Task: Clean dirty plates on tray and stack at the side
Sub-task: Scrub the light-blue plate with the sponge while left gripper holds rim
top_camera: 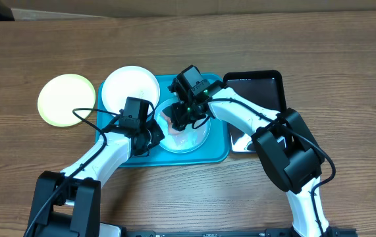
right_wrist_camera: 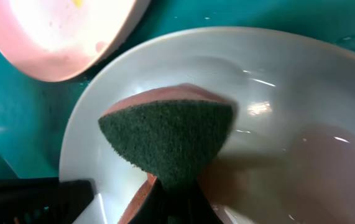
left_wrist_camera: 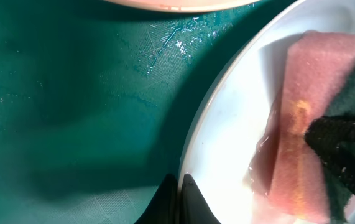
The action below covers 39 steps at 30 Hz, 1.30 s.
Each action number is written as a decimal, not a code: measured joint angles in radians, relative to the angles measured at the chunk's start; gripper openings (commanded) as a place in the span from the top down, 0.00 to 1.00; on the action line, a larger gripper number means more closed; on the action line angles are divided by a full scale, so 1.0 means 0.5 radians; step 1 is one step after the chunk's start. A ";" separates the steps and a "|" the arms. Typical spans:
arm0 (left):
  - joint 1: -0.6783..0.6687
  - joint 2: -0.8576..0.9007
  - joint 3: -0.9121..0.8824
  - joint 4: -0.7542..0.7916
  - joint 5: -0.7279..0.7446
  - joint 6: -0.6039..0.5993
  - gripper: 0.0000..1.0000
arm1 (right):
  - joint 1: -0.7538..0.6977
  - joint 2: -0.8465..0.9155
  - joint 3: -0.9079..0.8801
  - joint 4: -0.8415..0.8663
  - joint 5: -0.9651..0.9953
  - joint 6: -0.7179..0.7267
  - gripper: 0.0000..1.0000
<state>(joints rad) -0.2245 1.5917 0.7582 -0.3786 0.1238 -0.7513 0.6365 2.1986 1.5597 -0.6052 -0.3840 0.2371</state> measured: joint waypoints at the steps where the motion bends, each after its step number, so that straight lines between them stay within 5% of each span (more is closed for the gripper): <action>1: 0.000 0.000 0.000 0.000 0.000 0.000 0.96 | -0.005 0.000 0.000 -0.005 0.001 0.001 0.96; 19: 0.000 0.002 0.000 0.002 0.015 0.000 0.96 | -0.174 -0.034 0.009 -0.201 0.007 -0.123 0.96; 30: 0.000 0.002 0.000 0.002 0.021 0.005 0.96 | -0.230 -0.397 0.010 -0.381 -0.002 -0.150 0.96; 39: 0.000 0.014 0.000 -0.013 0.021 0.037 0.80 | -0.647 -0.609 0.031 -0.729 0.179 -0.159 0.96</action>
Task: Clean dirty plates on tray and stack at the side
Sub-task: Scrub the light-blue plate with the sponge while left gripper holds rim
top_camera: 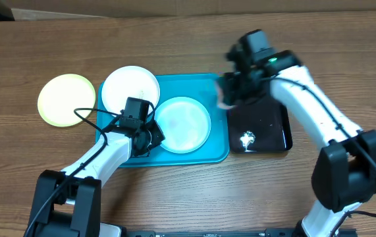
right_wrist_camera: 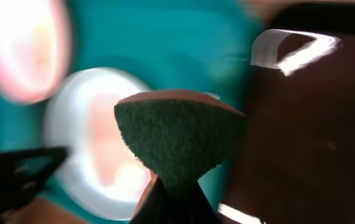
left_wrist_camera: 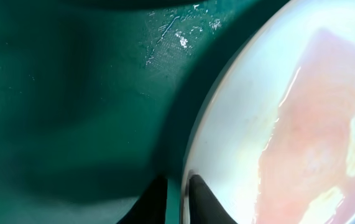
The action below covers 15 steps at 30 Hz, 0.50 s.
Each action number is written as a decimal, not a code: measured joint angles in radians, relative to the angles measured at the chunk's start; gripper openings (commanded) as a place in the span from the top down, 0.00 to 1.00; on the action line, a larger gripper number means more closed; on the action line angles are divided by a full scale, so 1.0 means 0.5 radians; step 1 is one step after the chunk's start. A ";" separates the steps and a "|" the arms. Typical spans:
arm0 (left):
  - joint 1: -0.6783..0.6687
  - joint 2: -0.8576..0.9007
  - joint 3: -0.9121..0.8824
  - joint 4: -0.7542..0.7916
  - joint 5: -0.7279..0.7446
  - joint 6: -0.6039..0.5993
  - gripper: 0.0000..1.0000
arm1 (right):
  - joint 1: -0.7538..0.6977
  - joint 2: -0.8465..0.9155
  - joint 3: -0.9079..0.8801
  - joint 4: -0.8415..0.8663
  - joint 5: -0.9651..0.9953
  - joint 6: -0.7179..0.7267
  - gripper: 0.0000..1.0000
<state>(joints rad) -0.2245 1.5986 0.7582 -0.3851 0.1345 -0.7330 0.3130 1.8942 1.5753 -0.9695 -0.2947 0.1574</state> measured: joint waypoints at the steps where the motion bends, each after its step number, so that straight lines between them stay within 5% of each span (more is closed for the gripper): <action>1: 0.000 0.002 0.000 0.002 0.001 0.004 0.78 | -0.079 0.000 -0.005 -0.027 0.072 -0.001 0.96; 15: 0.000 0.002 0.001 0.016 0.008 0.007 0.75 | -0.267 0.000 -0.345 0.180 0.672 -0.010 0.96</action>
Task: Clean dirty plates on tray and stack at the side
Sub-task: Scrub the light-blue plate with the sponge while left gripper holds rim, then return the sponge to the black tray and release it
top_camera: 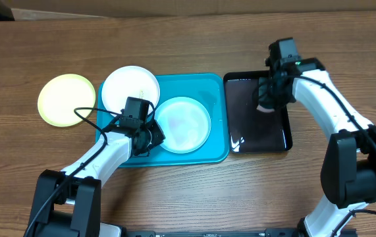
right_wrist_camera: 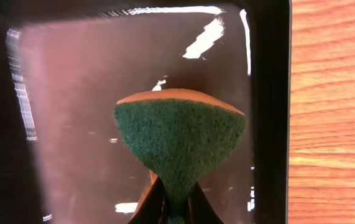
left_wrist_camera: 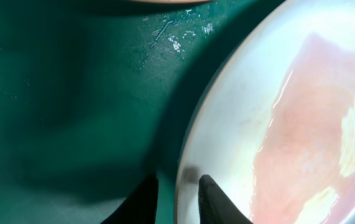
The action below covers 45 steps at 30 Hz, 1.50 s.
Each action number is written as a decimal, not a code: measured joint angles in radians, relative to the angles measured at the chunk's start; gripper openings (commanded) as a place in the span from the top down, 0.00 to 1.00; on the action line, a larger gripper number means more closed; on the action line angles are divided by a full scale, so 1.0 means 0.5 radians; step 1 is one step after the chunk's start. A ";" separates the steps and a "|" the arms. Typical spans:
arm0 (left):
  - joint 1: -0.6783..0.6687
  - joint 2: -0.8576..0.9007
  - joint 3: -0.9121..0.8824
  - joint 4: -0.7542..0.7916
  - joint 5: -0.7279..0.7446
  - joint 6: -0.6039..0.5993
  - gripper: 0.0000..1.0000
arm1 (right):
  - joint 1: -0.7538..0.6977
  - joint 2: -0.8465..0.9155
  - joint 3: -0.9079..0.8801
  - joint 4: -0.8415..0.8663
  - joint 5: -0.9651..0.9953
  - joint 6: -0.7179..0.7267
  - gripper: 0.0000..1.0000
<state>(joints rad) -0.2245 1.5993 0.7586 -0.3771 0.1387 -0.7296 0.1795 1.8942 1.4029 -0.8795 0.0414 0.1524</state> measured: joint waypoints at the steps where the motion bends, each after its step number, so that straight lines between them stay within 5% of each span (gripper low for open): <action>1: 0.000 0.000 0.001 0.000 -0.001 0.000 0.75 | 0.012 0.000 -0.027 0.022 0.040 0.000 0.96; 7: 0.000 0.000 0.001 0.000 0.000 0.000 0.76 | 0.076 0.000 -0.103 0.106 0.214 0.000 0.96; 10: 0.000 0.000 0.001 0.000 -0.001 0.000 0.75 | 0.135 0.001 -0.103 0.135 0.251 -0.003 0.46; 13: 0.000 0.000 0.001 0.000 0.000 0.000 0.66 | 0.191 0.001 -0.103 0.157 0.263 -0.003 0.25; 22: 0.000 -0.001 0.010 0.002 0.008 0.008 0.62 | 0.189 0.001 -0.089 0.068 0.220 0.004 0.16; 35: 0.000 -0.001 0.011 0.002 0.008 0.007 0.62 | 0.138 0.081 -0.066 0.120 0.005 0.008 0.17; 39: 0.000 -0.001 0.011 0.002 0.008 0.008 0.62 | 0.138 0.158 -0.130 0.204 -0.011 0.008 0.25; 40: 0.000 -0.001 0.011 0.002 0.008 0.008 0.62 | 0.138 0.171 -0.140 0.204 -0.016 0.002 0.32; 42: 0.000 -0.001 0.011 0.002 0.008 0.008 0.62 | 0.138 0.211 -0.153 0.199 -0.018 0.011 0.73; 43: 0.000 -0.001 0.011 0.002 0.008 0.007 0.62 | 0.139 0.217 -0.153 0.201 -0.014 0.006 0.78; 45: 0.000 -0.001 0.011 0.002 0.008 0.007 0.62 | 0.138 0.218 -0.153 0.203 -0.017 0.008 0.21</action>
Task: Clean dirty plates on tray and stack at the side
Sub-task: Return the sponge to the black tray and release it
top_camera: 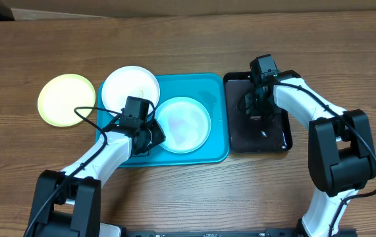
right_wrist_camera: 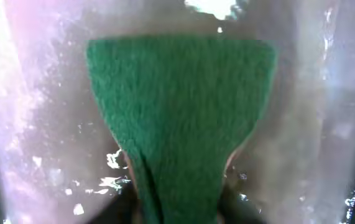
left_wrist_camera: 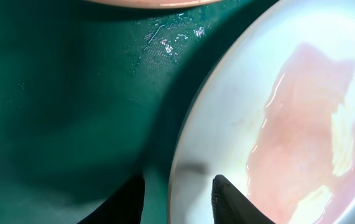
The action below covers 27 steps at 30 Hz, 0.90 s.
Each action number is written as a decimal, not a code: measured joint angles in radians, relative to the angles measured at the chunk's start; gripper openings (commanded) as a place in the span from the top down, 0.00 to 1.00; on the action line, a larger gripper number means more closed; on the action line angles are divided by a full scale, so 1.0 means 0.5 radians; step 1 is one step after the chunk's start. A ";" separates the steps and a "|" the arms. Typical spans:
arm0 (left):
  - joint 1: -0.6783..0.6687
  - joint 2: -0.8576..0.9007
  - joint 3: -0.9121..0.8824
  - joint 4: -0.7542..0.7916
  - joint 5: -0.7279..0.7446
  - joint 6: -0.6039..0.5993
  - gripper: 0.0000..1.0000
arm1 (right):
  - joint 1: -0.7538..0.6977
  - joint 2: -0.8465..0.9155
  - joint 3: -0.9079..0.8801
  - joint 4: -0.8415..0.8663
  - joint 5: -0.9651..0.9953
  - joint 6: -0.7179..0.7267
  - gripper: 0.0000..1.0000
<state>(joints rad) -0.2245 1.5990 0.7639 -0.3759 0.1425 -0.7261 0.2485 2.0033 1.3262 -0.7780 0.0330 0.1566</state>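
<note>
A pale plate (top_camera: 182, 124) with a pinkish wet film (left_wrist_camera: 301, 130) lies in the teal tray (top_camera: 215, 85). My left gripper (left_wrist_camera: 177, 202) is open, one finger on each side of that plate's left rim, touching nothing. A white plate (top_camera: 130, 87) lies at the tray's back left. A yellow-green plate (top_camera: 66, 99) rests on the table to the left. My right gripper (right_wrist_camera: 180, 211) is shut on a green-faced sponge (right_wrist_camera: 180, 118), pressed down into the water of the black tray (top_camera: 281, 141).
The black tray (right_wrist_camera: 28, 93) holds shallow, foamy water and stands right beside the teal tray. The wooden table (top_camera: 188, 191) surrounds both. The left arm's cable loops over the teal tray's left edge.
My right gripper has moved left and down, from holding the sponge above the black tray to pressing it into the water. My left gripper's fingers stand wider apart around the plate rim.
At first the sponge was on the pale plate, with my left gripper pinching the plate's rim. Then the sponge hung over the trays' border, and the left fingers had parted slightly. Later it was above the black tray; now it sits in the water.
</note>
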 measured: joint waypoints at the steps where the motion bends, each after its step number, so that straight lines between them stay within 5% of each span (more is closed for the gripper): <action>1: 0.000 0.000 0.000 0.000 0.000 0.001 0.62 | 0.000 0.000 0.000 0.000 -0.001 0.005 0.03; 5: 0.000 0.000 0.000 0.000 0.000 0.001 0.62 | 0.002 0.000 0.000 -0.003 -0.005 -0.002 0.00; 7: 0.000 0.000 0.000 -0.001 -0.001 0.001 0.62 | 0.002 0.000 0.000 -0.017 -0.003 -0.007 0.09; 8: 0.000 0.000 0.000 0.000 0.001 0.001 0.62 | 0.002 0.000 0.000 -0.025 0.002 -0.008 0.24; 10: 0.000 0.000 0.000 0.000 0.000 0.001 0.62 | 0.002 0.000 0.001 -0.048 0.005 -0.005 0.77; 11: 0.000 0.000 0.000 0.000 0.000 0.001 0.62 | 0.002 0.000 0.001 -0.057 0.010 -0.009 0.86; 12: 0.000 0.000 0.000 0.000 0.000 0.001 0.62 | 0.002 0.000 0.001 -0.060 0.007 -0.009 0.85; 13: 0.000 0.000 0.000 0.000 0.000 0.001 0.62 | 0.002 0.000 0.001 -0.063 0.008 -0.008 0.64; 14: 0.000 0.000 0.000 0.000 0.000 0.001 0.62 | 0.002 0.000 0.001 -0.061 0.008 -0.001 0.25; 15: 0.000 0.000 0.000 0.000 0.000 0.001 0.62 | 0.002 0.000 0.001 -0.054 0.001 0.001 0.04; 16: 0.000 0.000 0.000 0.000 0.000 0.001 0.62 | 0.002 0.000 0.001 -0.051 -0.002 -0.001 0.00; 21: 0.000 0.000 0.000 0.000 0.000 0.001 0.62 | 0.002 0.000 0.001 0.045 0.001 -0.007 0.04; 23: 0.000 0.000 0.000 0.000 0.000 0.001 0.62 | 0.002 0.000 0.000 0.099 0.001 -0.005 0.23; 25: 0.000 0.000 0.000 0.000 0.000 0.001 0.62 | 0.002 0.002 0.000 0.135 -0.002 0.000 0.52; 27: 0.000 0.000 0.000 0.000 0.000 0.001 0.62 | 0.002 0.002 0.000 0.140 -0.003 -0.002 0.65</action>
<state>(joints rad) -0.2245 1.5990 0.7639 -0.3759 0.1425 -0.7258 0.2493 2.0041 1.3262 -0.7078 0.0315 0.1558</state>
